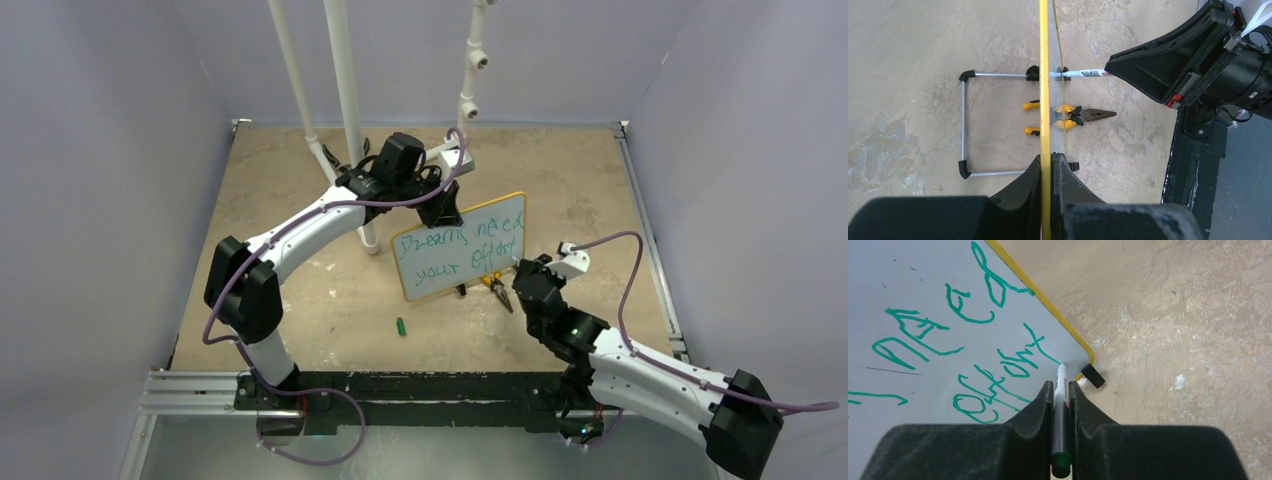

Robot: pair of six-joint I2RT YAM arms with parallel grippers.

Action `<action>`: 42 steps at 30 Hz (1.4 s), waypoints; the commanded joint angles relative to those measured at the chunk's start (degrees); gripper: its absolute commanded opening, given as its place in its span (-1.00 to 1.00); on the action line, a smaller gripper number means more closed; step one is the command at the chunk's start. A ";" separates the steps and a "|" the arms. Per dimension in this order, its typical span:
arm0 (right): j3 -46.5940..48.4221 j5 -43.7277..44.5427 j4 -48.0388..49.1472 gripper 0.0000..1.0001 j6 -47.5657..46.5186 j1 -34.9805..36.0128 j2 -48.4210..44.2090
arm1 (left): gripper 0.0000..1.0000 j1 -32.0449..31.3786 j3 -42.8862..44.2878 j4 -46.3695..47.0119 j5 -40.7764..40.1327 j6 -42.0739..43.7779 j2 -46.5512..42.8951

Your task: Write a sentence on the whiteboard

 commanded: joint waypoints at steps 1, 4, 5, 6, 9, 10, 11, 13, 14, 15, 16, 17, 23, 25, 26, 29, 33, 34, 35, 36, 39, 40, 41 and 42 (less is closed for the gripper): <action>2.30 2.01 0.21 -1.00 2.72 -0.22 -0.56 | -1.00 0.06 -0.41 -0.94 0.92 2.43 -1.11; 1.84 2.97 -0.07 -1.00 3.36 -0.22 -2.59 | -1.00 0.07 -0.45 -0.86 0.88 2.43 -1.11; 1.59 3.30 -0.08 -1.00 3.52 -0.22 -3.78 | -1.00 0.12 -0.50 -0.90 0.92 2.43 -1.15; 1.31 3.52 -0.08 -1.00 3.68 -0.22 -4.61 | -1.00 0.12 -0.48 -0.89 0.92 2.39 -1.17; 0.64 3.88 -1.41 -1.00 4.28 -0.22 -6.41 | -1.00 0.08 -0.50 -0.83 0.92 2.43 -1.18; 0.68 4.12 -2.14 -1.00 4.82 -0.22 -6.57 | -1.00 0.12 -0.50 -0.82 0.92 2.39 -1.13; 0.81 4.27 -2.64 -1.00 5.27 -0.22 -6.63 | -1.00 0.10 -0.50 -0.80 0.91 2.35 -1.10; 1.24 4.46 -3.46 -1.00 6.04 -0.22 -6.29 | -1.00 0.11 -0.50 -0.75 0.92 2.32 -1.03; 1.49 4.59 -3.84 -1.00 6.35 -0.22 -6.04 | -1.00 0.07 -0.50 -0.81 1.00 2.32 -1.01; 1.75 4.63 -4.18 -1.00 6.57 -0.22 -5.67 | -1.00 0.13 -0.50 -0.79 1.01 2.30 -1.00; 1.94 4.77 -4.53 -1.00 6.92 -0.21 -5.29 | -1.00 0.12 -0.50 -0.77 1.01 2.32 -0.94; 2.27 4.91 -5.13 -1.00 7.53 -0.22 -4.88 | -1.00 0.09 -0.46 -0.80 1.01 2.34 -0.92; 3.55 6.38 -7.81 -1.00 11.04 -0.19 -2.53 | -1.00 0.12 -0.46 -0.79 1.01 2.30 -0.83; 3.35 6.24 -7.53 -1.00 11.27 -0.21 -1.98 | -1.00 0.13 -0.50 -0.80 1.05 2.30 -0.85; 3.29 6.64 -7.41 -1.00 11.48 -0.22 -1.68 | -1.00 0.08 -0.50 -0.76 1.06 2.34 -0.83; 3.35 7.47 -7.23 -1.00 11.58 -0.22 -1.41 | -1.00 0.13 -0.50 -0.81 1.08 2.30 -0.83; 2.86 8.03 -6.07 -1.00 10.45 -0.22 -2.19 | -1.00 0.07 -0.50 -0.81 1.09 2.38 -0.77; 2.77 8.07 -5.91 -1.00 10.32 -0.17 -2.29 | -1.00 0.11 -0.50 -0.82 1.10 2.35 -0.70; 2.66 8.08 -5.74 -1.00 10.23 -0.21 -2.37 | -1.00 0.11 -0.50 -0.82 1.10 2.35 -0.69; 2.56 8.02 -5.52 -1.00 10.18 -0.22 -2.52 | -1.00 0.07 -0.46 -0.77 1.16 2.31 -0.70; 2.37 7.82 -5.12 -1.00 9.79 -0.22 -2.68 | -1.00 0.07 -0.48 -0.80 1.23 2.23 -0.70; 2.37 7.81 -4.97 -1.00 9.64 -0.22 -2.74 | -1.00 0.13 -0.46 -0.76 1.27 2.23 -0.61; 2.32 7.77 -4.87 -1.00 9.61 -0.17 -2.67 | -1.00 0.06 -0.45 -0.77 1.27 2.23 -0.58; 2.28 7.73 -4.78 -1.00 9.56 -0.21 -2.67 | -1.00 0.10 -0.49 -0.77 1.27 2.26 -0.62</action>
